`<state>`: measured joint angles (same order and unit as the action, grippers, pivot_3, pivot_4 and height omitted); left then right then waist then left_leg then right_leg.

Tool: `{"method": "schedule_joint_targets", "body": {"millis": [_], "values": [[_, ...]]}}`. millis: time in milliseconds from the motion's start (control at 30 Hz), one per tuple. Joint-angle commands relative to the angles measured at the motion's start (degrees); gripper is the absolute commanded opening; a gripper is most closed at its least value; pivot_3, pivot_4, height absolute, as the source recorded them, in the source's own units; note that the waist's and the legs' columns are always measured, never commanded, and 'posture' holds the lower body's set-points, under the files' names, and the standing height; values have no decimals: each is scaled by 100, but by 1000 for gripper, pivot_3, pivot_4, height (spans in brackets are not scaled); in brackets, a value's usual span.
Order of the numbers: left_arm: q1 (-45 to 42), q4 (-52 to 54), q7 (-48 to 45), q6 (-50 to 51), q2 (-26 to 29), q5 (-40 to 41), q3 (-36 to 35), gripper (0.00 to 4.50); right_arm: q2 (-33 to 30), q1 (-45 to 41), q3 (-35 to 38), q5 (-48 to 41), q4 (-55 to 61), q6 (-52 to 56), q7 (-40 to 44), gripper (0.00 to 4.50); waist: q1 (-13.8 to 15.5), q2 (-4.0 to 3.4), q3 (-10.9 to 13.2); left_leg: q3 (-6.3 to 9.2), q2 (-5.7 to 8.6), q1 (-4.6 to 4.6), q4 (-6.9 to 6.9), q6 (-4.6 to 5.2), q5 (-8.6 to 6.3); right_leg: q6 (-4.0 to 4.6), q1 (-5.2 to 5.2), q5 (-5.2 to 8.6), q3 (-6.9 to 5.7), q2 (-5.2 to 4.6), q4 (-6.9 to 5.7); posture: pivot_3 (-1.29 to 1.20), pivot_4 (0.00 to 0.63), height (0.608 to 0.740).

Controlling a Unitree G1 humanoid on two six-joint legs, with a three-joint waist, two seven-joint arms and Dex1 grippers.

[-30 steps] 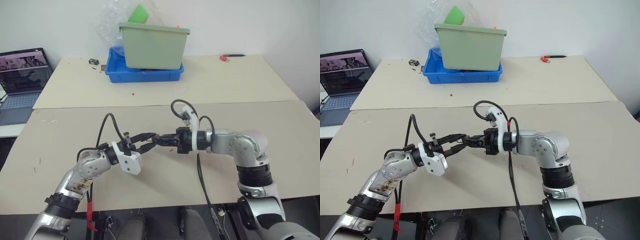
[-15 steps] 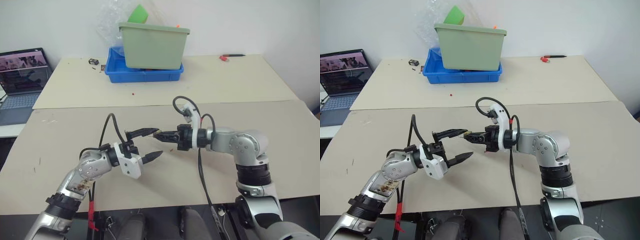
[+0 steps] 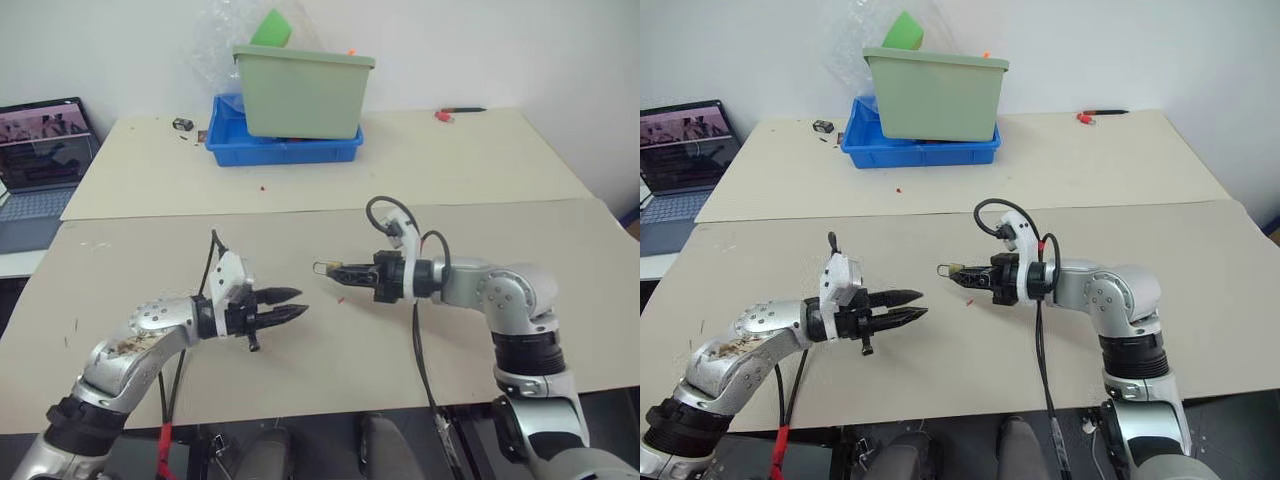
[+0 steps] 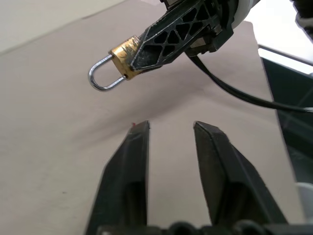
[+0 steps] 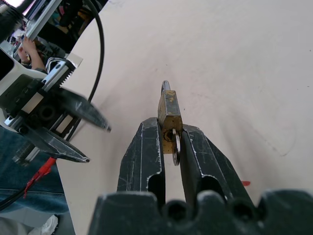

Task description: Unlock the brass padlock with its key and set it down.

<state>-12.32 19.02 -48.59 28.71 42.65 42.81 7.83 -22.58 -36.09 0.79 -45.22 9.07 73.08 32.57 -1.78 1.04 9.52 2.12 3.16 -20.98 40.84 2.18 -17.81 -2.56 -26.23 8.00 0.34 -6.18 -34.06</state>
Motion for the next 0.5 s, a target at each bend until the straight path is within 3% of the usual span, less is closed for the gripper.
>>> {"method": "schedule_joint_targets", "body": {"millis": [33, 200, 500], "values": [[-160, 250, -68, 482, -75, 406, -280, 768, -128, 47, -30, -82, 359, -170, 221, 85, 0, 0, 0, 0, 0, 0, 0, 0, 0, 0, 0, 0, 0, 0, 1, 0, 150, 740], [-457, 125, 7, 1132, -246, 977, -622, 768, -359, 281, -277, 90, 487, -357, 422, 85, 6, 1, 0, -1, 1, 3, 1, -2, 1, 1, 2, 0, 2, 0, 1, 0, 150, 740], [-612, -39, -28, 1286, -408, 749, -696, 768, -473, 375, -367, -79, 885, -400, 723, 85, 17, 1, 0, -8, 1, 6, 0, -4, 2, 2, 3, -1, 10, 0, 1, 0, 150, 740]]}}
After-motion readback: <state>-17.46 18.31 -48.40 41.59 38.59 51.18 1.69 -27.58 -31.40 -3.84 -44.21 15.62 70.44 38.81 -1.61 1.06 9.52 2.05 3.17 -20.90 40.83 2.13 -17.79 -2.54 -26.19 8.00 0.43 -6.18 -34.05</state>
